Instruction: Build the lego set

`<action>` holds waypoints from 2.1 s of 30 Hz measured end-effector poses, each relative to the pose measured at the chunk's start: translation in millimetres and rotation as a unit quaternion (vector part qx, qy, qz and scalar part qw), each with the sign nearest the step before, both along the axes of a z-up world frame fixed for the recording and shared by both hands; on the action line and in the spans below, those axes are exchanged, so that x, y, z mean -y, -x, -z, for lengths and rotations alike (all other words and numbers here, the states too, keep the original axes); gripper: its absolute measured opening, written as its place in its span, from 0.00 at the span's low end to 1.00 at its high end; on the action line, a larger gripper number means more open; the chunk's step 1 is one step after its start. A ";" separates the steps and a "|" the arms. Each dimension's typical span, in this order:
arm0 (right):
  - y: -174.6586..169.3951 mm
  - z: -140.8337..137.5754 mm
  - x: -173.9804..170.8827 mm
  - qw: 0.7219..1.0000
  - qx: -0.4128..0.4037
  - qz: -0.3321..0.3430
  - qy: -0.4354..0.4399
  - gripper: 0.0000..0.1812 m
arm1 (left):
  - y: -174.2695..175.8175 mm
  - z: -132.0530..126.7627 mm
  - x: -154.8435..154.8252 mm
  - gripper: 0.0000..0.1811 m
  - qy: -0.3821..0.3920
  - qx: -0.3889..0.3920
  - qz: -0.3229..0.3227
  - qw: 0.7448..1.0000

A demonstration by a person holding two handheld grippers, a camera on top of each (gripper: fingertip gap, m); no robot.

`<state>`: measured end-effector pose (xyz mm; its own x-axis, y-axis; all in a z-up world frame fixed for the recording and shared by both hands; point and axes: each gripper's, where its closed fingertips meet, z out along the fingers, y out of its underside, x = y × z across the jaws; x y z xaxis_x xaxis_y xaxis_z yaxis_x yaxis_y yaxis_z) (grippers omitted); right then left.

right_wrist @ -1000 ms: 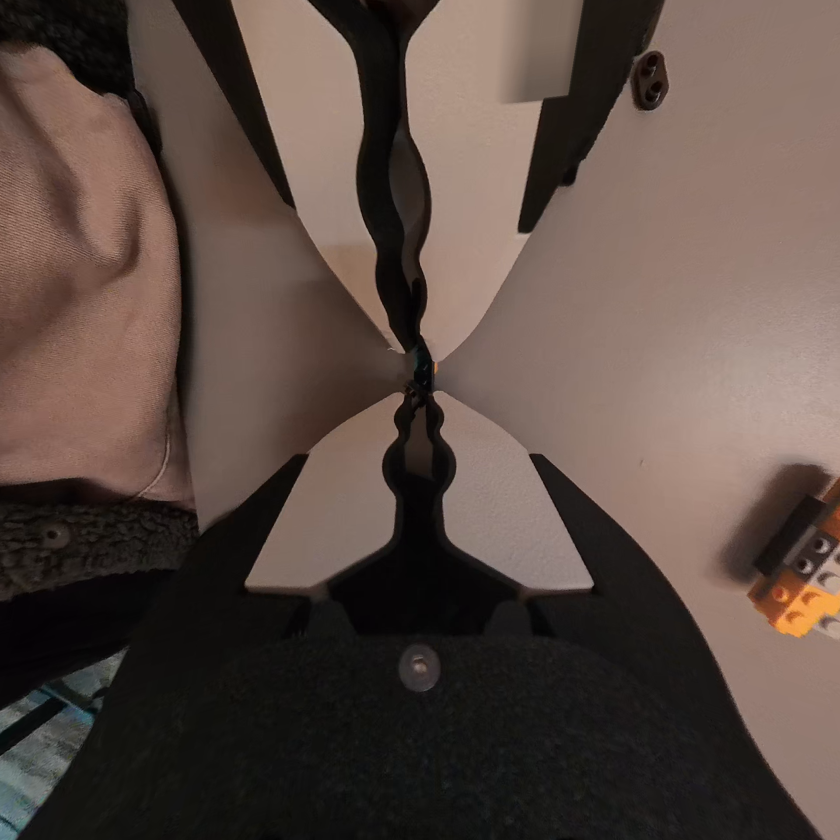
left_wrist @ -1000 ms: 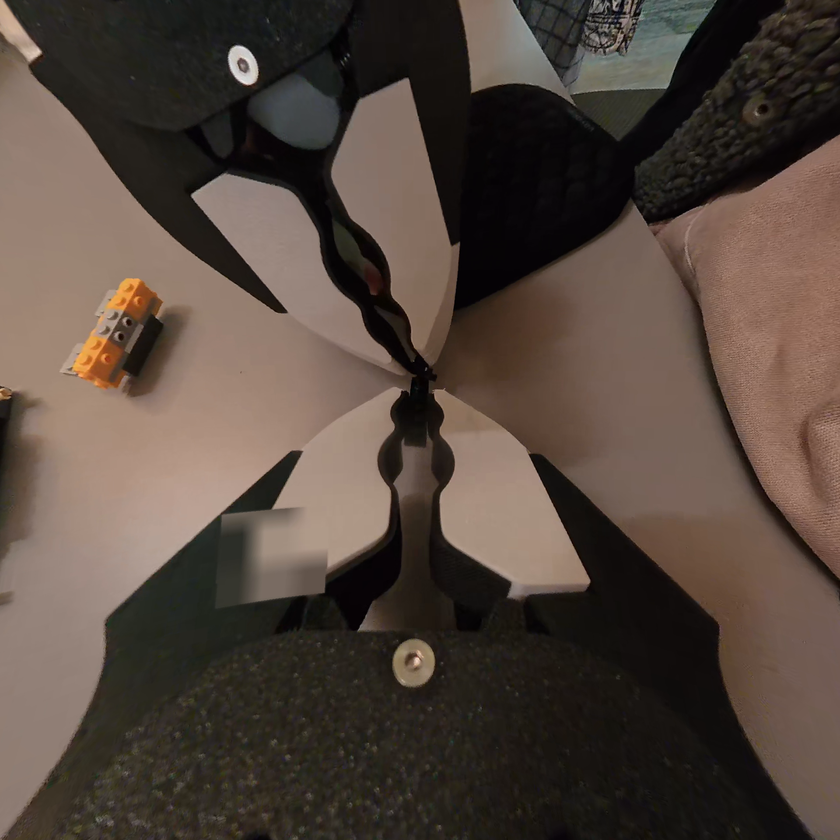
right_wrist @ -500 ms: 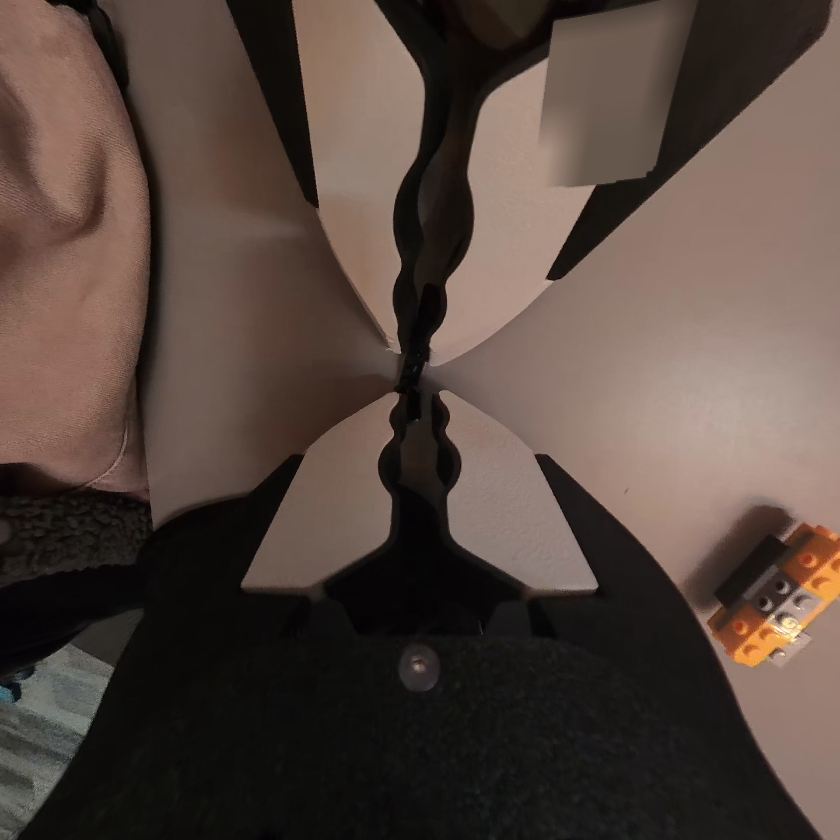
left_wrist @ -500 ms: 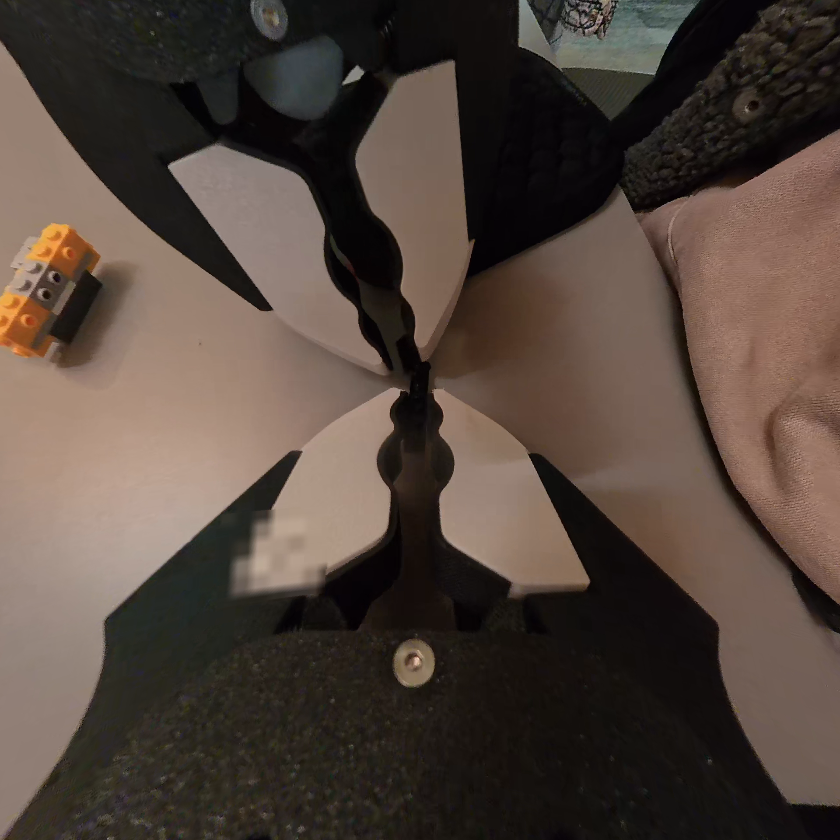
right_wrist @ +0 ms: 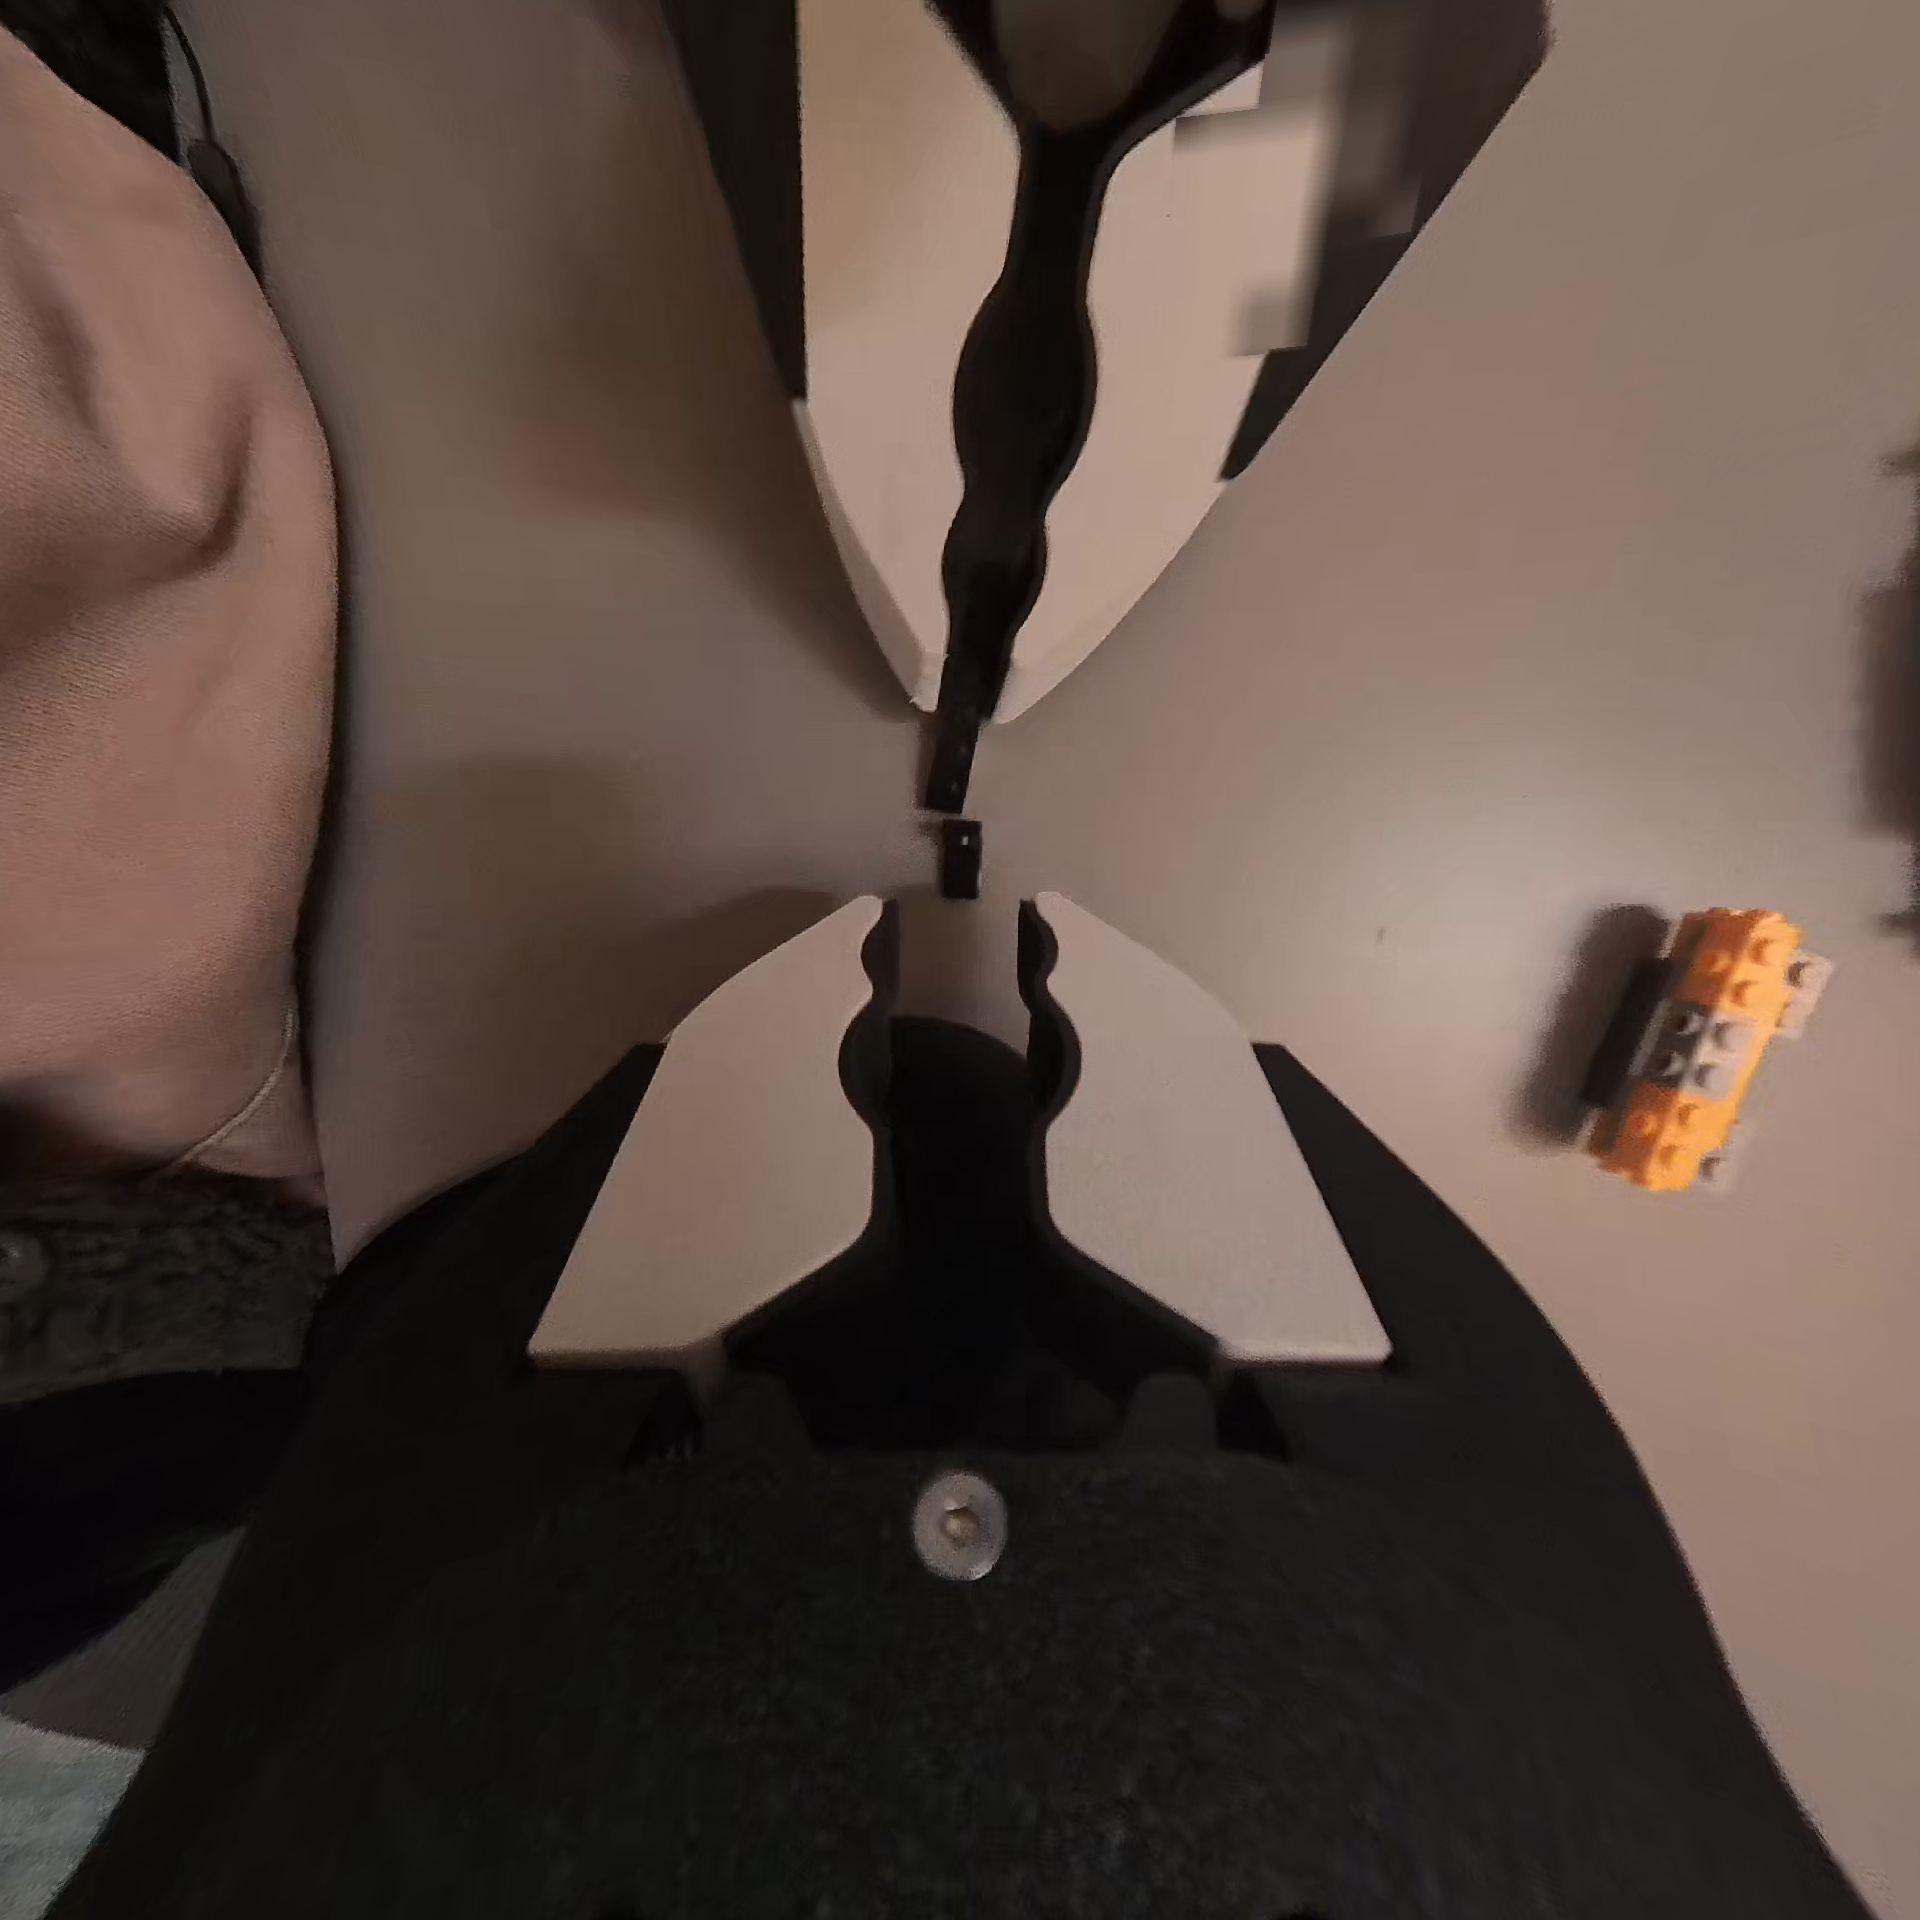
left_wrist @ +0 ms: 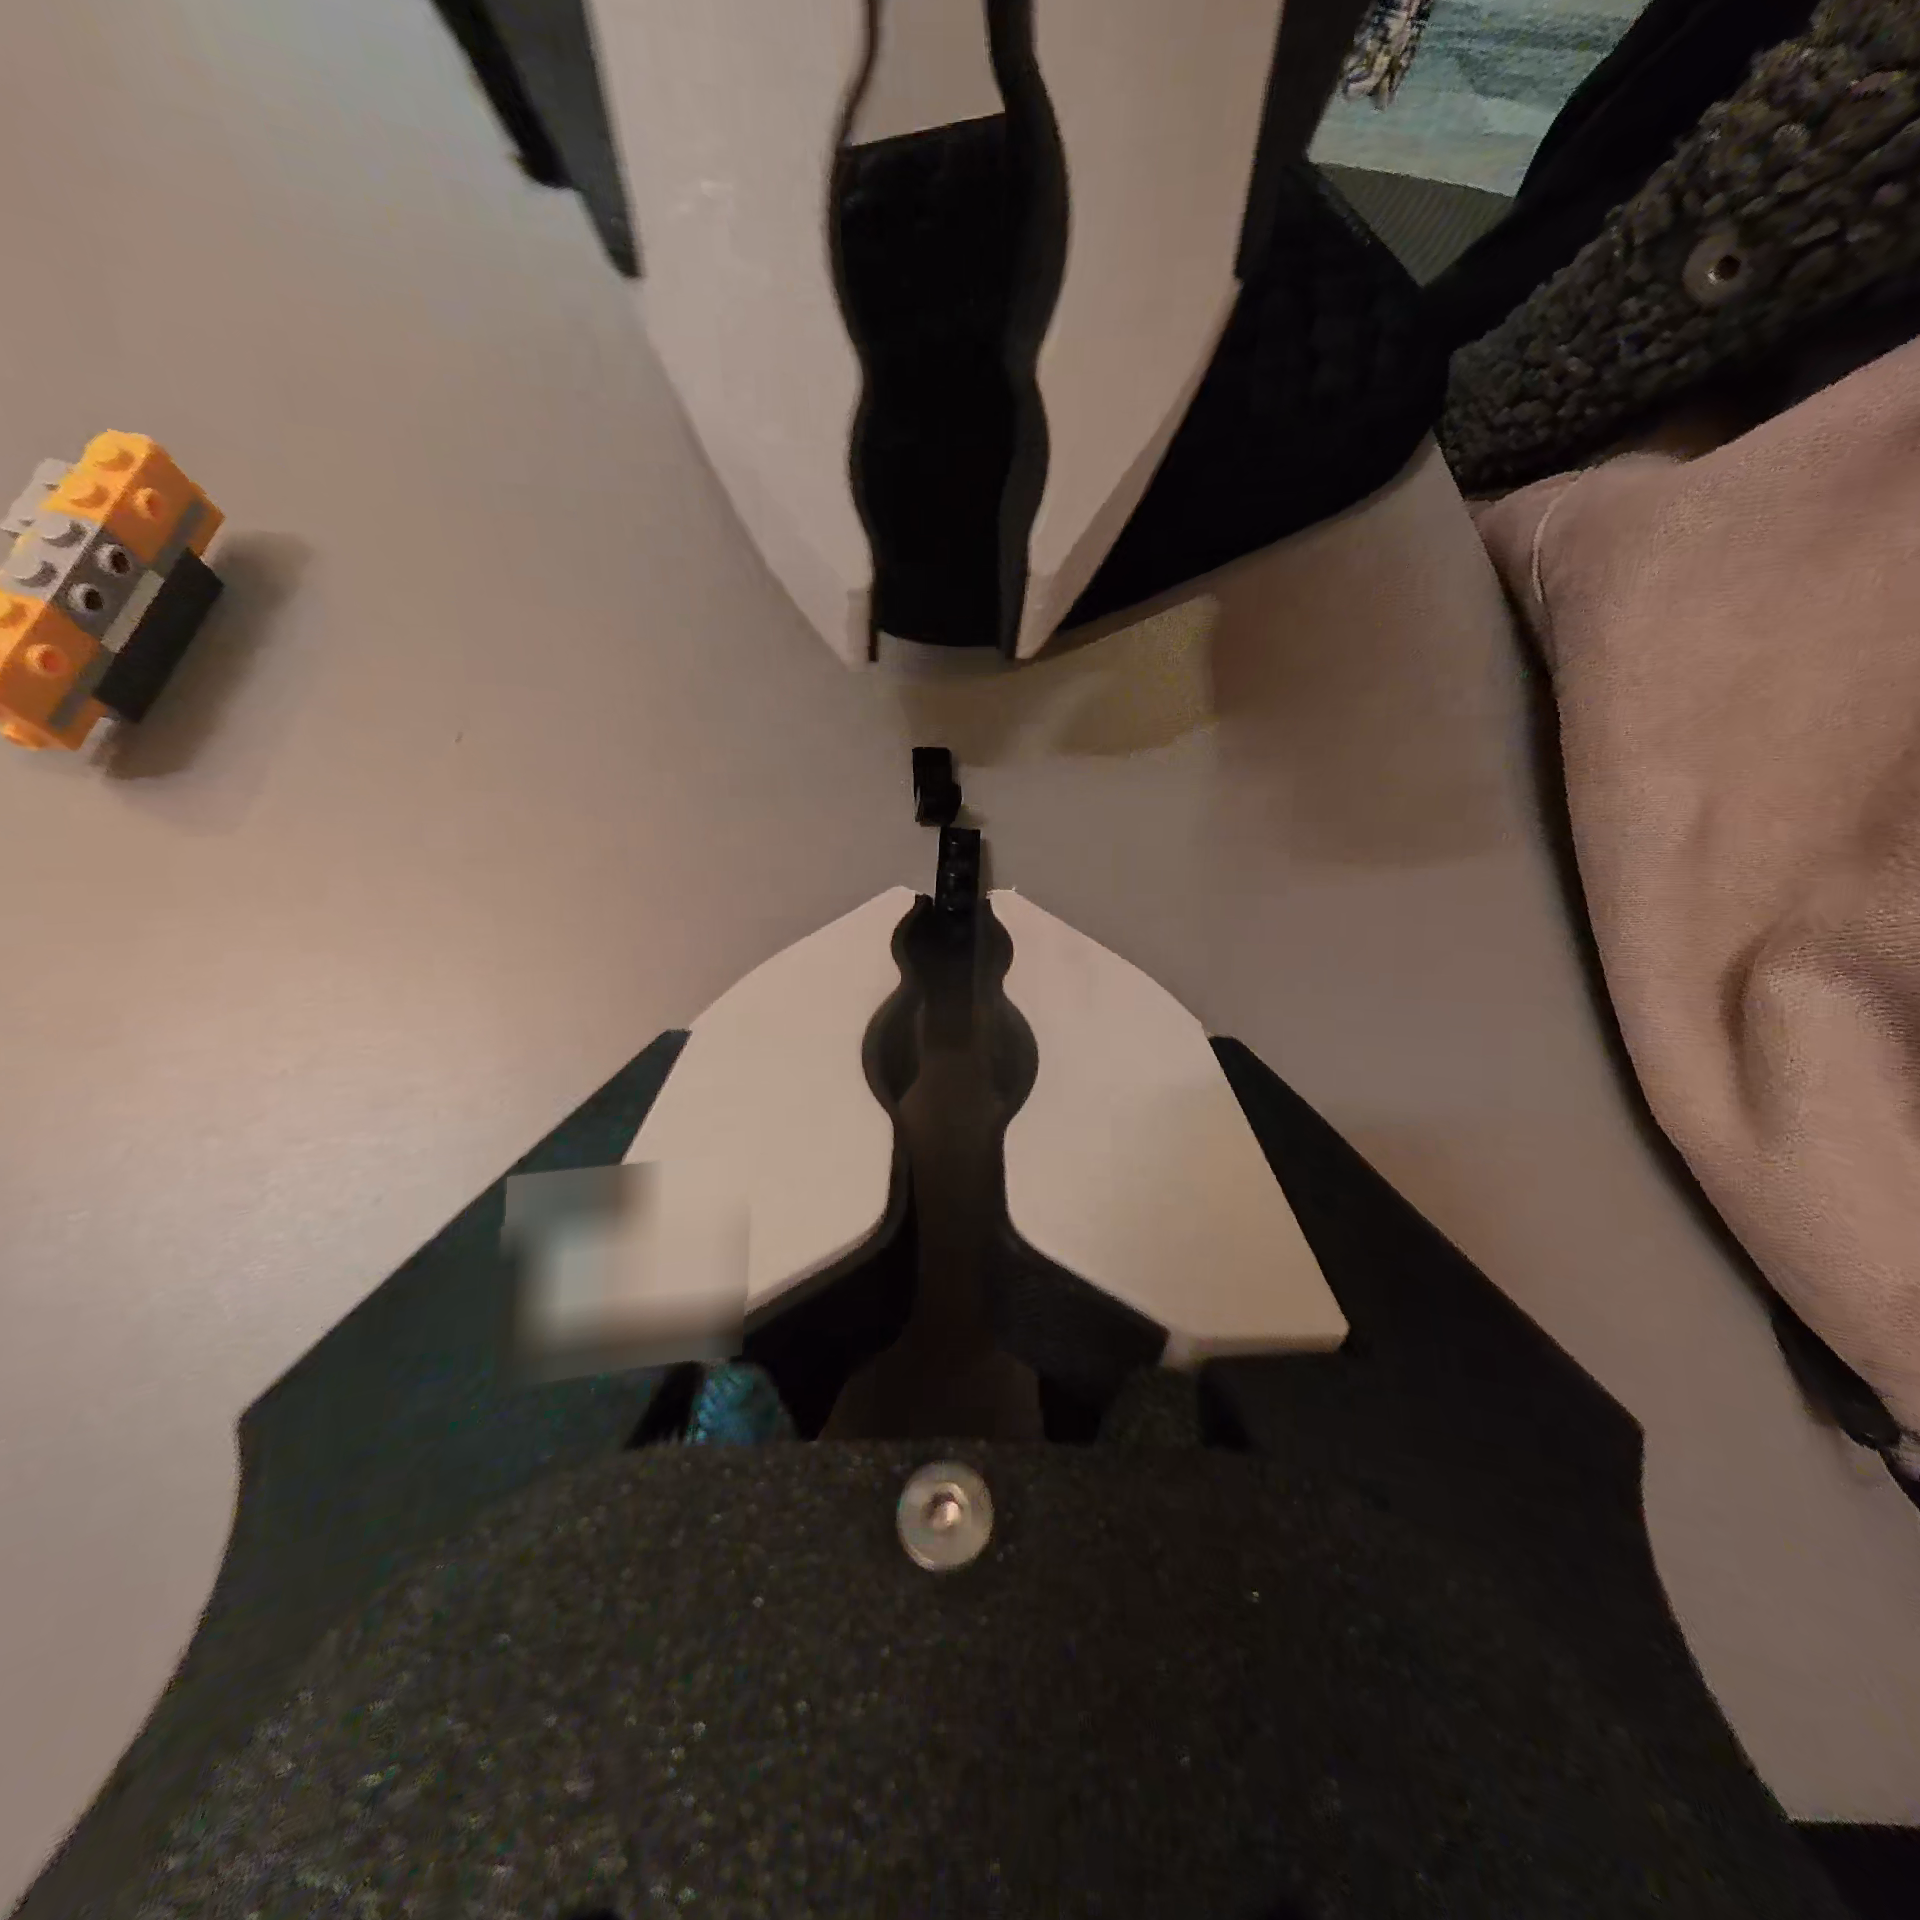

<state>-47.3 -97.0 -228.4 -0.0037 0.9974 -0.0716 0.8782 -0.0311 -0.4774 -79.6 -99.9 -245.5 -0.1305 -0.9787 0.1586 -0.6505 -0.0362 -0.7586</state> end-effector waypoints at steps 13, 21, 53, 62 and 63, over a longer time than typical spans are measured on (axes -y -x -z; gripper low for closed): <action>19.9 20.7 -0.8 0.998 0.007 -0.014 -0.056 0.12 | -0.6 3.3 -1.6 0.04 -0.047 -0.003 0.005 0.999; 31.4 26.7 -1.7 0.998 0.018 -0.032 -0.054 0.04 | 11.4 -9.1 -9.5 0.07 -0.041 0.014 0.002 0.999; 6.4 -13.8 -14.8 0.989 -0.135 0.037 -0.044 0.06 | 15.5 -111.0 -62.5 0.05 0.151 0.289 -0.168 0.930; 13.7 18.6 -0.5 0.998 -0.044 -0.005 -0.053 0.06 | 11.0 -88.6 -58.3 0.05 0.158 0.236 -0.162 0.945; 13.9 20.2 -0.1 0.998 -0.039 -0.007 -0.052 0.06 | 11.1 -87.4 -58.1 0.05 0.157 0.233 -0.161 0.946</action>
